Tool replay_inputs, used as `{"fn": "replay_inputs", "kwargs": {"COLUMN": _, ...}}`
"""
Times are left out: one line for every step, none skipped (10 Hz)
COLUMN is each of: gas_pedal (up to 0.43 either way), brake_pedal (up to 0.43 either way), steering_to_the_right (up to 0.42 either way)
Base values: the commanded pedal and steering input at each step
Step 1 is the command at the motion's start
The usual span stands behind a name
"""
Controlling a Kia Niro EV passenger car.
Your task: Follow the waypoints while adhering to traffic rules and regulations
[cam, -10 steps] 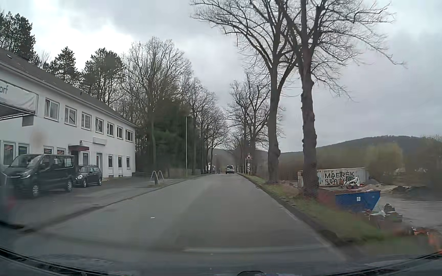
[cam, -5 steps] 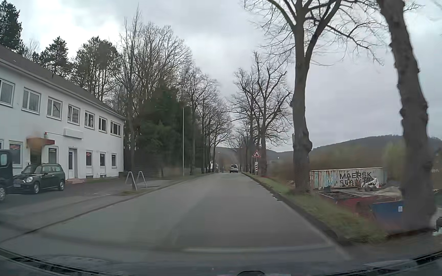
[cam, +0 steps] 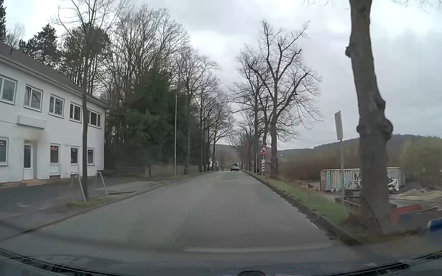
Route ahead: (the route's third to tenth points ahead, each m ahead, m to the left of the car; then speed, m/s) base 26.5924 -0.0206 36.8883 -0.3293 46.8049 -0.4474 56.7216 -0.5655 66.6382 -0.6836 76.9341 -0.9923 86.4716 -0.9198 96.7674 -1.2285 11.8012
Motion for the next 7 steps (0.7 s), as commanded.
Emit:
{"fn": "replay_inputs", "kwargs": {"gas_pedal": 0.0, "brake_pedal": 0.0, "steering_to_the_right": -0.002}}
{"fn": "replay_inputs", "kwargs": {"gas_pedal": 0.0, "brake_pedal": 0.0, "steering_to_the_right": -0.002}}
{"fn": "replay_inputs", "kwargs": {"gas_pedal": 0.0, "brake_pedal": 0.0, "steering_to_the_right": -0.002}}
{"fn": "replay_inputs", "kwargs": {"gas_pedal": 0.0, "brake_pedal": 0.0, "steering_to_the_right": -0.002}}
{"fn": "replay_inputs", "kwargs": {"gas_pedal": 0.0, "brake_pedal": 0.0, "steering_to_the_right": -0.002}}
{"fn": "replay_inputs", "kwargs": {"gas_pedal": 0.0, "brake_pedal": 0.0, "steering_to_the_right": -0.002}}
{"fn": "replay_inputs", "kwargs": {"gas_pedal": 0.0, "brake_pedal": 0.0, "steering_to_the_right": -0.002}}
